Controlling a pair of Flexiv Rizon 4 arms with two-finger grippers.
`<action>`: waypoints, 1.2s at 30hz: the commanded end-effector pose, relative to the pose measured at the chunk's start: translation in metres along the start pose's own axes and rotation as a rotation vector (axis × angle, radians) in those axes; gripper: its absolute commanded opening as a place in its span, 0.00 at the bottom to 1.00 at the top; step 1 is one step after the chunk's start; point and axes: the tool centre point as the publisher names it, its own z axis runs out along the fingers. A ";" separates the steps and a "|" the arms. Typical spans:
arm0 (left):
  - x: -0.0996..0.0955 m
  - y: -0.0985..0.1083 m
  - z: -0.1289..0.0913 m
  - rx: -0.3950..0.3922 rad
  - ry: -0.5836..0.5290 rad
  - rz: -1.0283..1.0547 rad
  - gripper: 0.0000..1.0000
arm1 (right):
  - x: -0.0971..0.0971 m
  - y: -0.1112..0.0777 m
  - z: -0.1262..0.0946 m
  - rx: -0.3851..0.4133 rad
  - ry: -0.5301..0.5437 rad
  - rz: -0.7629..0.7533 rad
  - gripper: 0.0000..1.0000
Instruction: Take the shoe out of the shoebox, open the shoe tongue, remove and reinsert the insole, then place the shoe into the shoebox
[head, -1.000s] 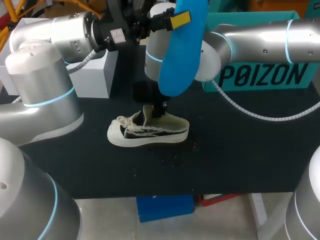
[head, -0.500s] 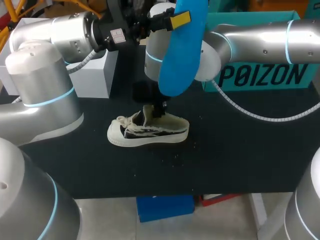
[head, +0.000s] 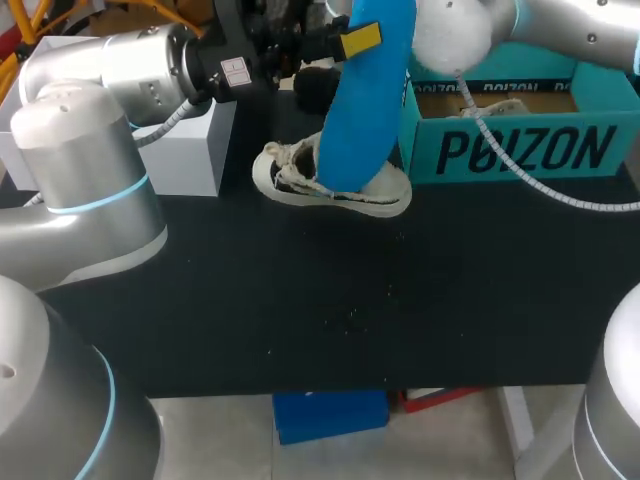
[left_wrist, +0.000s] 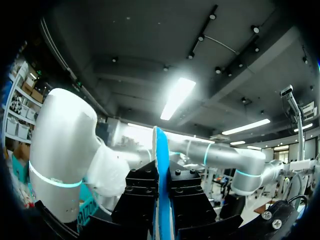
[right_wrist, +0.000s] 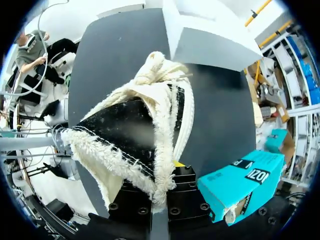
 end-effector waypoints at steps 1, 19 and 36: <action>0.000 0.001 0.000 -0.002 0.001 0.001 0.00 | 0.007 -0.011 -0.040 -0.123 -0.066 0.807 0.00; 0.000 0.001 0.000 -0.002 0.001 0.001 0.00 | 0.041 0.003 -0.015 -0.197 -0.195 1.552 0.00; 0.000 0.001 0.000 -0.002 0.001 0.001 0.00 | 0.060 0.009 0.054 -0.136 -0.305 1.563 0.00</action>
